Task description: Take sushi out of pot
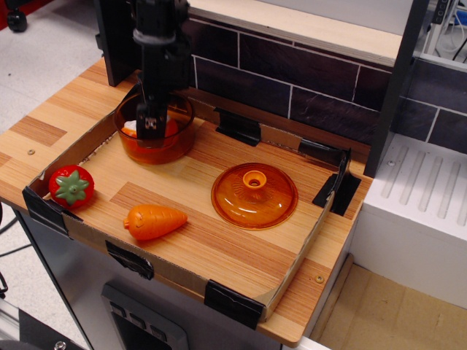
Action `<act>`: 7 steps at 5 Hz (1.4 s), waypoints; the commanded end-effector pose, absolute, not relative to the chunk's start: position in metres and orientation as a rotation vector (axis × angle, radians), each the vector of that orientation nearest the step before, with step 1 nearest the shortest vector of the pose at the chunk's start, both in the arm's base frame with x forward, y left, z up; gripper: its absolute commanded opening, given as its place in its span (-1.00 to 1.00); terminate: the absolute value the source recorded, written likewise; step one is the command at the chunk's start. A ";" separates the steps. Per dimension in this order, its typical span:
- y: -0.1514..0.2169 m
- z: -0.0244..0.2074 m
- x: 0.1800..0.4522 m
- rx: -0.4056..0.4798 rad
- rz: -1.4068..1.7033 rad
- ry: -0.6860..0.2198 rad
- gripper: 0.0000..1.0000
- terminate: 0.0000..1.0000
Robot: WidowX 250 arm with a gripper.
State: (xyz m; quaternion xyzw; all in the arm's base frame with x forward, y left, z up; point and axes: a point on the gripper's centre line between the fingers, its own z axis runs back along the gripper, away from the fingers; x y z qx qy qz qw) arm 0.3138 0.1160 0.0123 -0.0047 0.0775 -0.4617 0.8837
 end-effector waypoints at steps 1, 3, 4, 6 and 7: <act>0.115 0.035 0.325 0.043 -0.960 0.105 -1.00 -1.00; 0.119 0.080 0.328 0.070 -0.908 0.068 -1.00 -1.00; 0.115 0.129 0.323 0.046 -0.887 -0.010 -1.00 -1.00; 0.045 0.136 0.283 -0.048 -1.006 -0.003 -1.00 -1.00; 0.011 0.115 0.262 -0.068 -1.088 0.030 -1.00 -1.00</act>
